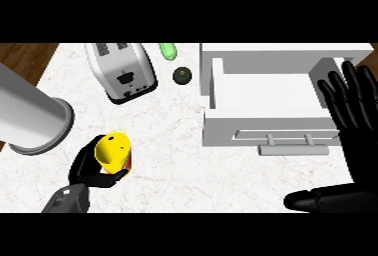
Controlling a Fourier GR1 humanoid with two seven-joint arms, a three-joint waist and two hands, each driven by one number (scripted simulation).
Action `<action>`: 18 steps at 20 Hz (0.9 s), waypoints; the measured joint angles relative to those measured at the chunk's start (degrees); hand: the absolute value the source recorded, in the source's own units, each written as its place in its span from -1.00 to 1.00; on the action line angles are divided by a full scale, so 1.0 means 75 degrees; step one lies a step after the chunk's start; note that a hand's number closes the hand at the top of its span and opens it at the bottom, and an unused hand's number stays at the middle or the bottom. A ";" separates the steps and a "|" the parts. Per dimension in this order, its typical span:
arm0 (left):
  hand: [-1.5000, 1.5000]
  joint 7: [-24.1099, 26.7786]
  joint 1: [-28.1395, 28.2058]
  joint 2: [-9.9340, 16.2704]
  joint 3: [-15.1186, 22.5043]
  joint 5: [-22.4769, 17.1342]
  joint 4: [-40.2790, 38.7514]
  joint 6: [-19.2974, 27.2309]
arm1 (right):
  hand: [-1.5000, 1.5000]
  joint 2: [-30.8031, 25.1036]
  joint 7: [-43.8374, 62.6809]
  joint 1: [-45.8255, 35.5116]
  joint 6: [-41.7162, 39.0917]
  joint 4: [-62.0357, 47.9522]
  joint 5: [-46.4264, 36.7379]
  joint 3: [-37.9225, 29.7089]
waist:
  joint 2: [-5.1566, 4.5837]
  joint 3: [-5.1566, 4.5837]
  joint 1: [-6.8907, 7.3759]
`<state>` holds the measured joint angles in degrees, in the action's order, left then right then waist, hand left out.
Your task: Pick up the cup, place it into the drawer and close the drawer
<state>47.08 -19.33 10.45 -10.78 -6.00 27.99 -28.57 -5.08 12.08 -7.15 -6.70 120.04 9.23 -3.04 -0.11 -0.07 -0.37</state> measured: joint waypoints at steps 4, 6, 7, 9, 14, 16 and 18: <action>1.00 0.0388 0.0042 0.0034 0.0040 0.0054 0.0090 0.0259 | -1.00 0.0047 -0.0083 0.0088 0.0017 0.0005 -0.0063 0.0032 | -0.0002 -0.0001 -0.0006; 1.00 0.0523 -0.0026 0.0035 -0.0085 -0.0048 0.0067 0.0442 | -1.00 0.0082 -0.0273 0.0219 -0.0057 -0.0041 -0.0110 0.0099 | -0.0005 -0.0002 -0.0012; 1.00 0.0619 0.0003 -0.0027 -0.0143 -0.0093 0.0106 0.0612 | -1.00 0.0076 -0.0253 0.0184 -0.0044 -0.0041 -0.0069 0.0052 | -0.0003 0.0000 -0.0004; 1.00 0.0871 0.0133 -0.0227 -0.0251 -0.0159 0.0192 0.1026 | -1.00 0.0018 -0.0216 0.0135 -0.0048 -0.0040 -0.0036 -0.0029 | 0.0002 0.0001 0.0012; 1.00 0.1109 0.0211 -0.0403 -0.0607 -0.0484 0.0614 0.1723 | -1.00 0.0060 -0.0400 0.0304 -0.0106 -0.0065 -0.0105 0.0030 | 0.0014 0.0004 0.0038; 1.00 0.1105 0.0267 -0.0615 -0.0562 -0.0557 0.1033 0.1874 | -1.00 0.0079 -0.0484 0.0393 -0.0135 -0.0071 -0.0104 0.0034 | 0.0022 0.0009 0.0053; 1.00 0.1033 0.0301 -0.0616 -0.0537 -0.0673 0.1384 0.1840 | -1.00 0.0106 -0.0342 0.0397 -0.0073 0.0036 -0.0178 0.0125 | 0.0027 0.0009 0.0061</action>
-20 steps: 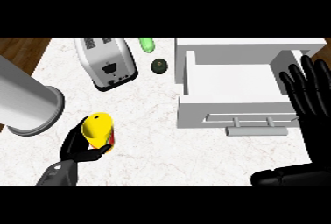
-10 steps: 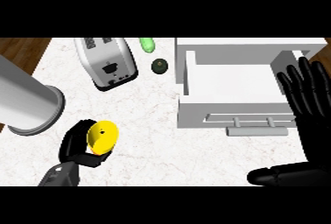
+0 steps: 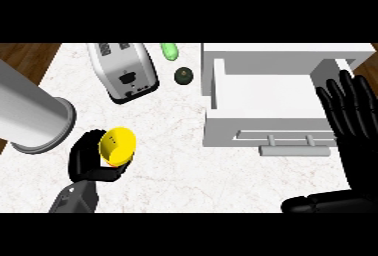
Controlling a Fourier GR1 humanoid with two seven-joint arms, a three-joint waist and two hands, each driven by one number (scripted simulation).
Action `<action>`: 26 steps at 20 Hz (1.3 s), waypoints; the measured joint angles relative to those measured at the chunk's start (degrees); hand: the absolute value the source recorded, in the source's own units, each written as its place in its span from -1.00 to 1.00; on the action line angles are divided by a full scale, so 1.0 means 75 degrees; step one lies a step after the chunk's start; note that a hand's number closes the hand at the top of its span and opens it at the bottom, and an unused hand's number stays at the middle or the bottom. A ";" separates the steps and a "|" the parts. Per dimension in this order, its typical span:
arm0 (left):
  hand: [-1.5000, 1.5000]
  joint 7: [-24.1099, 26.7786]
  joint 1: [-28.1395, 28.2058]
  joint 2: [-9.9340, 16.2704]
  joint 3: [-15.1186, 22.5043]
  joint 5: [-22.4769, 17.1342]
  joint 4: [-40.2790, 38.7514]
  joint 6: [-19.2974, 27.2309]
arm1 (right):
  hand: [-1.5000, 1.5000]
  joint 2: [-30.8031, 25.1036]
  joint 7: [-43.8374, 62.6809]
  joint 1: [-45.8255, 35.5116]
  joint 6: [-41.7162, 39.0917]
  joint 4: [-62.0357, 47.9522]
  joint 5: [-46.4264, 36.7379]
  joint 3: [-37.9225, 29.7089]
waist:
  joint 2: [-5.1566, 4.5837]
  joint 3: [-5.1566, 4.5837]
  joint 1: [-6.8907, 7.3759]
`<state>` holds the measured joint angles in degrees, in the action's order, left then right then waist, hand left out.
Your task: Pick up the cup, place it into the drawer and close the drawer
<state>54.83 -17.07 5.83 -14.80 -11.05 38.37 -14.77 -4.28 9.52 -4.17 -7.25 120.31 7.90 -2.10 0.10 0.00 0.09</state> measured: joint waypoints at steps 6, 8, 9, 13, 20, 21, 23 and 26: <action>1.00 -0.0804 0.0381 -0.0120 0.0526 -0.0127 0.1834 -0.0095 | -1.00 -0.0052 0.0105 0.0102 -0.0006 0.0071 0.0007 -0.0057 | 0.0017 0.0005 0.0032; 1.00 -0.1316 0.0411 -0.0215 0.0733 -0.0179 0.2576 -0.0028 | -1.00 -0.0085 0.0117 0.0127 -0.0043 0.0109 0.0095 -0.0128 | 0.0021 0.0007 0.0037; 1.00 -0.1517 0.0379 -0.0285 0.0825 -0.0200 0.2859 0.0022 | -1.00 -0.0143 0.0116 0.0162 -0.0110 0.0121 0.0227 -0.0238 | 0.0020 0.0007 0.0030; 1.00 -0.2599 0.0081 -0.0490 0.1116 -0.0346 0.3935 0.0346 | -1.00 -0.0148 0.0194 0.0137 -0.0101 0.0141 0.0250 -0.0249 | 0.0013 0.0006 0.0015; 1.00 -0.4422 -0.0616 -0.0682 0.1544 -0.0654 0.5529 0.1265 | -1.00 -0.0183 0.0041 -0.0223 -0.0099 -0.0324 0.0223 -0.0369 | 0.0002 0.0004 0.0005; 1.00 -0.4520 -0.0780 -0.0701 0.1711 -0.0657 0.5567 0.1518 | -1.00 -0.0188 0.0076 -0.0214 -0.0103 -0.0294 0.0239 -0.0366 | 0.0000 0.0004 -0.0010; 1.00 -0.4941 -0.1003 -0.0712 0.1823 -0.0628 0.5907 0.1799 | -1.00 -0.0195 0.0065 -0.0125 -0.0114 -0.0158 0.0267 -0.0399 | 0.0001 0.0003 -0.0019; 1.00 -0.5365 -0.1621 -0.0710 0.1907 -0.0498 0.5893 0.2176 | -1.00 -0.0239 0.0077 -0.0095 -0.0147 -0.0155 0.0307 -0.0464 | -0.0003 0.0002 -0.0039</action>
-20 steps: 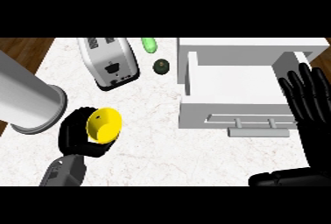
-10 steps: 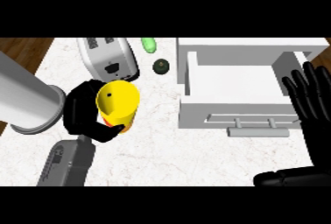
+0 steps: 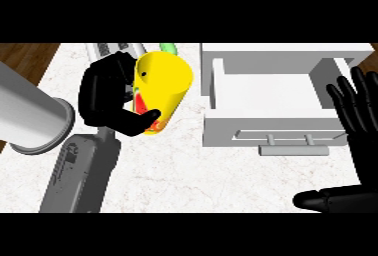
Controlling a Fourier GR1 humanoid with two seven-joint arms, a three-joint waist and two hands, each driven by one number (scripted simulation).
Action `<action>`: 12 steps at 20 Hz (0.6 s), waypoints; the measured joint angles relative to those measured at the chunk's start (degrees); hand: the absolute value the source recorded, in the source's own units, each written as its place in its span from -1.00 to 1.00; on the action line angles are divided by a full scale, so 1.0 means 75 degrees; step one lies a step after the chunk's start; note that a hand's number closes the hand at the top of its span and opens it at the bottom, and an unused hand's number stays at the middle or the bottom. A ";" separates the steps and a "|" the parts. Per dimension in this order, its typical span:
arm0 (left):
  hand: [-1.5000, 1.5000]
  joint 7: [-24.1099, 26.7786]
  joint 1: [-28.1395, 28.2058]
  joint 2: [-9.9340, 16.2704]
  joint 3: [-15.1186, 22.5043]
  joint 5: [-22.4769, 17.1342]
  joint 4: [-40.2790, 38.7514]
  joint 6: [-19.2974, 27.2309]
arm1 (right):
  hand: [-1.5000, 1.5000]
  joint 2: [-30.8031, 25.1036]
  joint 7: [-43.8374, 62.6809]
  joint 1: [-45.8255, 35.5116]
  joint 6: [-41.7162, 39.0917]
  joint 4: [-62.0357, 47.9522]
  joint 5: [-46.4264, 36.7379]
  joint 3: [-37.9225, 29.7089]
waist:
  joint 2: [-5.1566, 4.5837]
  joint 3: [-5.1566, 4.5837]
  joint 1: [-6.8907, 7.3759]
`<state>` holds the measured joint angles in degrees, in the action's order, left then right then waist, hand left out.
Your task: Pick up the cup, place it into the drawer and close the drawer
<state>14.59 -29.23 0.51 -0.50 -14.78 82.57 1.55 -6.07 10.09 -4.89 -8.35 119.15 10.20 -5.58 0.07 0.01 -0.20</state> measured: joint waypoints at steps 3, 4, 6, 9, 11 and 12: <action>1.00 -0.0296 -0.0754 0.0021 -0.0083 0.0134 -0.0332 0.0276 | -1.00 0.0050 0.0039 0.0088 0.0017 0.0116 -0.0076 0.0111 | -0.0006 -0.0001 -0.0022; 1.00 -0.0398 -0.0886 0.0050 -0.0091 0.0171 -0.0353 0.0323 | -1.00 0.0040 0.0118 0.0089 0.0042 0.0172 -0.0080 0.0105 | -0.0007 0.0001 -0.0020; 1.00 -0.0640 -0.1283 0.0008 0.0071 0.0281 -0.0429 0.0685 | -1.00 0.0052 0.0013 0.0105 0.0012 0.0077 -0.0106 0.0102 | -0.0006 0.0002 -0.0025; 1.00 -0.0687 -0.1881 -0.0030 0.0179 0.0398 -0.0958 0.0976 | -1.00 0.0028 0.0096 -0.0057 0.0036 0.0015 -0.0039 0.0051 | -0.0014 0.0002 -0.0039; 1.00 -0.0795 -0.2267 -0.0032 0.0238 0.0425 -0.1206 0.1154 | -1.00 0.0052 0.0064 -0.0037 0.0044 -0.0004 -0.0049 0.0056 | -0.0014 0.0000 -0.0044; 1.00 -0.0814 -0.2520 -0.0039 0.0306 0.0420 -0.1438 0.1300 | -1.00 0.0063 -0.0055 0.0012 0.0010 -0.0045 -0.0096 0.0071 | -0.0016 0.0000 -0.0060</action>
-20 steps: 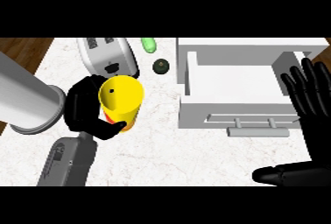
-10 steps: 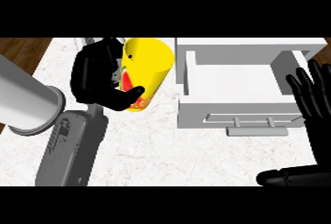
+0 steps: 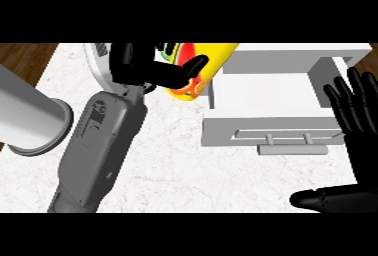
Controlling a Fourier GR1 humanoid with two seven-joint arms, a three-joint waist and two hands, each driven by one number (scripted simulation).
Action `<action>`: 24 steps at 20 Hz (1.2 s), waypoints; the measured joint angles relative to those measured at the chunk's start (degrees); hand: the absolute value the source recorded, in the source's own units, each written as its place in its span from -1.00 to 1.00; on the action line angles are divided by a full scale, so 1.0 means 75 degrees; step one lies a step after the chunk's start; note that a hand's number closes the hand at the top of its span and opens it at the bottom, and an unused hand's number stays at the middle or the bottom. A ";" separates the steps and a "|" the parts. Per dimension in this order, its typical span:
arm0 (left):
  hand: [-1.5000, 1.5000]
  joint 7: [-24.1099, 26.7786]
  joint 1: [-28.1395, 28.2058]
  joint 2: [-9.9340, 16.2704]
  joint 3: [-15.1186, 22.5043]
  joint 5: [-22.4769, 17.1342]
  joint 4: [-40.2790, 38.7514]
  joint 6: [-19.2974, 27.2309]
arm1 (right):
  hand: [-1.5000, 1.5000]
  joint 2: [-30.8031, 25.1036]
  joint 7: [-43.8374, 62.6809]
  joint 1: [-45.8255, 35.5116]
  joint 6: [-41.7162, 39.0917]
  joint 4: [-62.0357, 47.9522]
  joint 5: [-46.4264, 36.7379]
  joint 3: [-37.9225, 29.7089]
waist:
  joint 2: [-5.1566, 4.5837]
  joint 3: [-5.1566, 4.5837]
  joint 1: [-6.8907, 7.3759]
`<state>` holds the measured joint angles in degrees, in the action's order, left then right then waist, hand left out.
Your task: Pick up the cup, place it into the drawer and close the drawer
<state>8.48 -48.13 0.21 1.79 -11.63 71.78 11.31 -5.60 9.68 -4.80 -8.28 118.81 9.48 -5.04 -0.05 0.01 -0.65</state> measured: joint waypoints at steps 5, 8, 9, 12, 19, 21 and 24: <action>1.00 -0.0098 -0.0950 -0.0019 0.0265 -0.0035 -0.1007 0.0476 | -1.00 0.0065 0.0068 0.0076 0.0035 0.0170 -0.0080 0.0132 | -0.0009 0.0002 -0.0042; 1.00 0.0079 -0.1426 -0.0024 0.0425 -0.0167 -0.1762 0.0698 | -1.00 -0.0019 -0.0031 0.0072 -0.0062 0.0083 0.0000 0.0005 | -0.0016 0.0002 -0.0062; 1.00 0.0101 -0.1636 -0.0024 0.0486 -0.0260 -0.2035 0.0809 | -1.00 -0.0020 -0.0086 0.0066 -0.0087 -0.0007 0.0001 -0.0007 | -0.0019 0.0001 -0.0078; 1.00 0.0466 -0.1895 -0.0027 0.0535 -0.0516 -0.2755 0.0838 | -1.00 -0.0005 -0.0281 0.0054 -0.0155 -0.0210 -0.0013 -0.0011 | -0.0028 0.0002 -0.0092; 1.00 0.1009 -0.2657 -0.0028 0.1071 -0.1256 -0.4193 0.1226 | -1.00 -0.0118 -0.0113 -0.0226 -0.0156 -0.0296 0.0116 -0.0135 | -0.0041 0.0003 -0.0164; 1.00 0.1108 -0.2824 -0.0028 0.1288 -0.1548 -0.4579 0.1294 | -1.00 -0.0113 -0.0217 -0.0222 -0.0188 -0.0390 0.0097 -0.0138 | -0.0052 0.0002 -0.0210; 1.00 0.1319 -0.3079 -0.0028 0.1641 -0.1917 -0.5170 0.1373 | -1.00 -0.0099 -0.0197 -0.0264 -0.0196 -0.0415 0.0110 -0.0101 | -0.0076 0.0004 -0.0314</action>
<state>18.37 -71.23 0.00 14.10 -26.01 33.01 21.60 -6.35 8.20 -6.78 -9.75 115.70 10.31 -5.80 -0.62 0.05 -3.01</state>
